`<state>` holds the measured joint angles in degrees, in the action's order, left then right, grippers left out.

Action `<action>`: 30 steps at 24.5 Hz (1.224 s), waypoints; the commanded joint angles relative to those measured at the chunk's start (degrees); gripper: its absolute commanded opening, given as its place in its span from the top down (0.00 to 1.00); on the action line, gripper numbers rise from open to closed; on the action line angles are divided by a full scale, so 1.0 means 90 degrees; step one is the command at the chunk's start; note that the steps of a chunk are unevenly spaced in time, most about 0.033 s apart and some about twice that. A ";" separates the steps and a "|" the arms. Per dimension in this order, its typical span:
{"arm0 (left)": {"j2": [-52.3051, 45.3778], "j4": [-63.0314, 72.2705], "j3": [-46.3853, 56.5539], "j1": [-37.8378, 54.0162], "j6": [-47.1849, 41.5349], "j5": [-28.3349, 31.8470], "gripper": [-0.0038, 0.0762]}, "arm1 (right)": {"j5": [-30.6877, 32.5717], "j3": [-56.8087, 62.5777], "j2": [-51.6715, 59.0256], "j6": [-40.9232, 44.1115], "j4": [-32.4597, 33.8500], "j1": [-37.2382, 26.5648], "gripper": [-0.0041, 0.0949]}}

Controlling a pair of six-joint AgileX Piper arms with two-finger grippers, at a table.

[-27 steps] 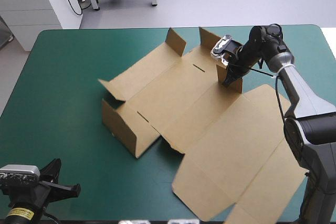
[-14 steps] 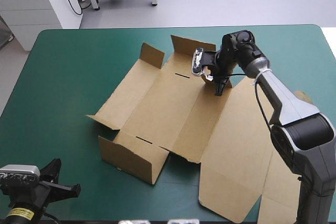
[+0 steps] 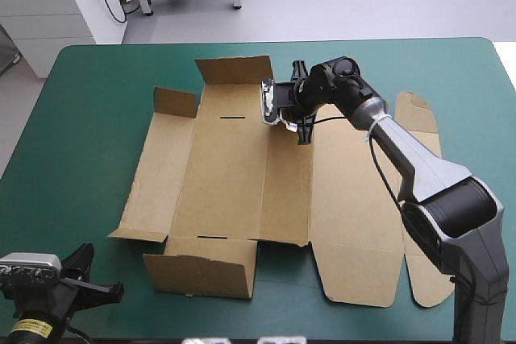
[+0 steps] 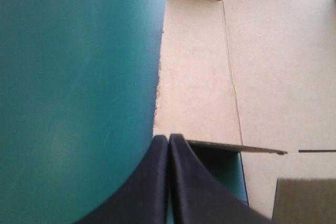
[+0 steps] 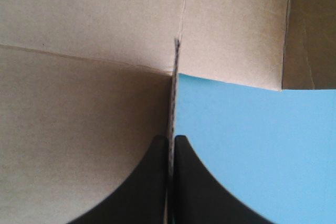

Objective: Fold the box

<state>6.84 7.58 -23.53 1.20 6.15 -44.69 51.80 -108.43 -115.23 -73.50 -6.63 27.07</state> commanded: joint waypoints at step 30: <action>0.0073 0.0106 -0.0153 0.0005 -0.0016 0.0477 0.96 | -0.0717 -0.0248 0.0692 0.1639 -0.0870 0.0017 0.42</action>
<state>6.84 7.58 -23.53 1.20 6.20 -44.69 47.27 -108.43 -116.11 -61.70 -15.36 27.14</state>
